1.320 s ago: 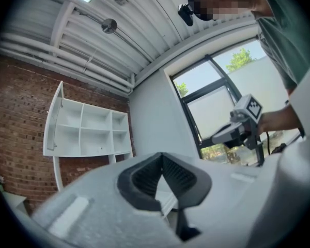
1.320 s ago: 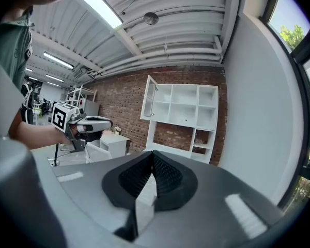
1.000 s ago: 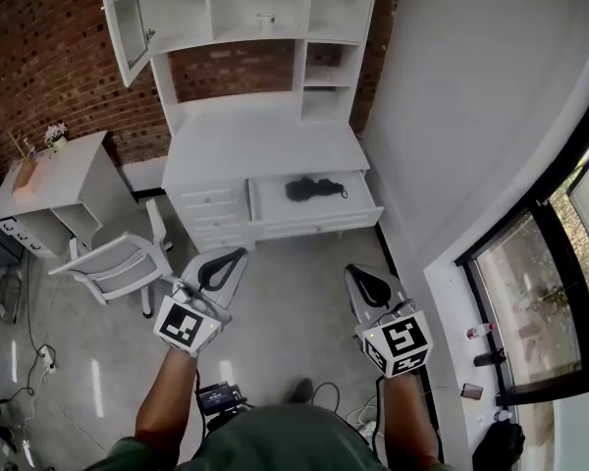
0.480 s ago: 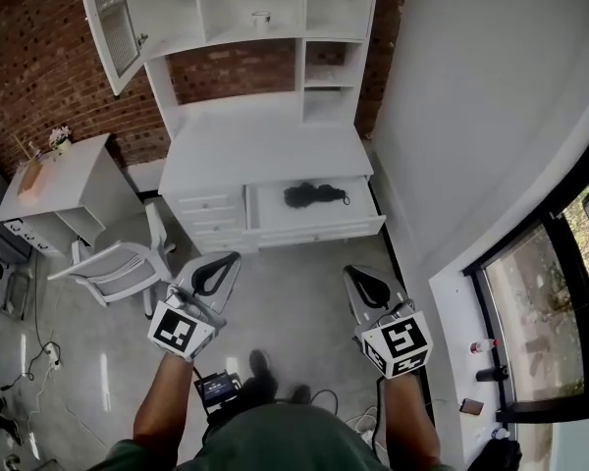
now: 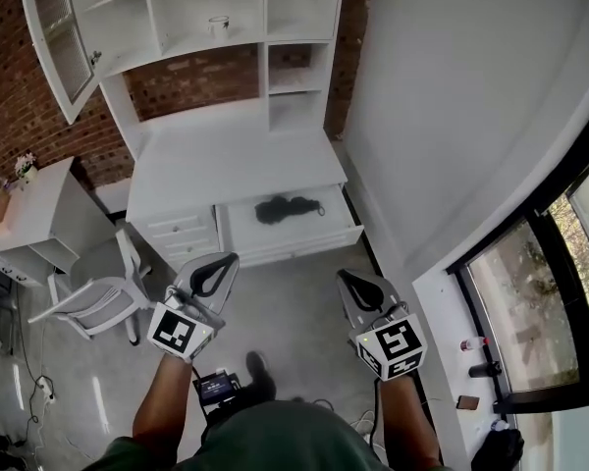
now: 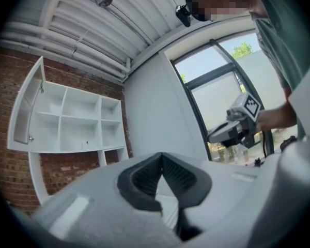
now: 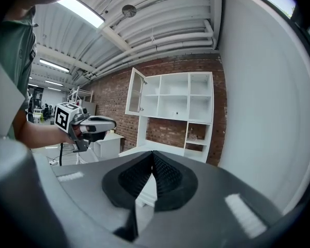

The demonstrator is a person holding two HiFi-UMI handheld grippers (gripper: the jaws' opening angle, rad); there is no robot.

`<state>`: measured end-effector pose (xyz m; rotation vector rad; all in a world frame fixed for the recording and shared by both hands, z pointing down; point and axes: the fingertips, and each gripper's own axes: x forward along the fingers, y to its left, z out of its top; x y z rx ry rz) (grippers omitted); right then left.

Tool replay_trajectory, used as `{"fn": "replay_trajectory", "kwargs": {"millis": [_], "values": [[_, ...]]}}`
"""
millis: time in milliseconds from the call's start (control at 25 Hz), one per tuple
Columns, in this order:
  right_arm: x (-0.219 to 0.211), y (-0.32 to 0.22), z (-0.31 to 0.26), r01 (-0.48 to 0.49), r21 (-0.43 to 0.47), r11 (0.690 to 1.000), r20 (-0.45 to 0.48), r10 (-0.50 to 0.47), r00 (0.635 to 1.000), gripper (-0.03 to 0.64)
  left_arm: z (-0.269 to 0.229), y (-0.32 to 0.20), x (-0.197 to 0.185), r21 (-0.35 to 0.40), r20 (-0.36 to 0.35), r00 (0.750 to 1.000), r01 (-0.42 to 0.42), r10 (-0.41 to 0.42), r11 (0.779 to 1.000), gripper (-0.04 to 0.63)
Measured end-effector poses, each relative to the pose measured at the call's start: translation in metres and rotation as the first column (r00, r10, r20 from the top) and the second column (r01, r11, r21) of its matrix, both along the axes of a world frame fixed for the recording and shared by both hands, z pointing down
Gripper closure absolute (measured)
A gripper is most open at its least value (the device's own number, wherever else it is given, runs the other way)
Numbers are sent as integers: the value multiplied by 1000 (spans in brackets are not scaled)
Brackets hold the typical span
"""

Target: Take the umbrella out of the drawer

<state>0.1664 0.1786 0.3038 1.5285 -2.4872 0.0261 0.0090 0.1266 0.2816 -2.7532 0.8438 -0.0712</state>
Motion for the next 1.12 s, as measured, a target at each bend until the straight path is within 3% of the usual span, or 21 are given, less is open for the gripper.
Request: {"fn": "replay_trajectory", "kwargs": {"millis": [440,680,1120], "values": [[-20,-124,6,-65,-29,997,4,66,998,611,4,-135,-16,-15,-25,997,-68,67,998,595],[-36,-172,8,-71,-35,997,6,71,997,611,9,-181,-26,-20,-40,995,-90,89,996,595],[-50,-258,17,33,-57,998,11,-32,999,611,13,-242,-38,-44,-43,999,-14,12,999,595]]}}
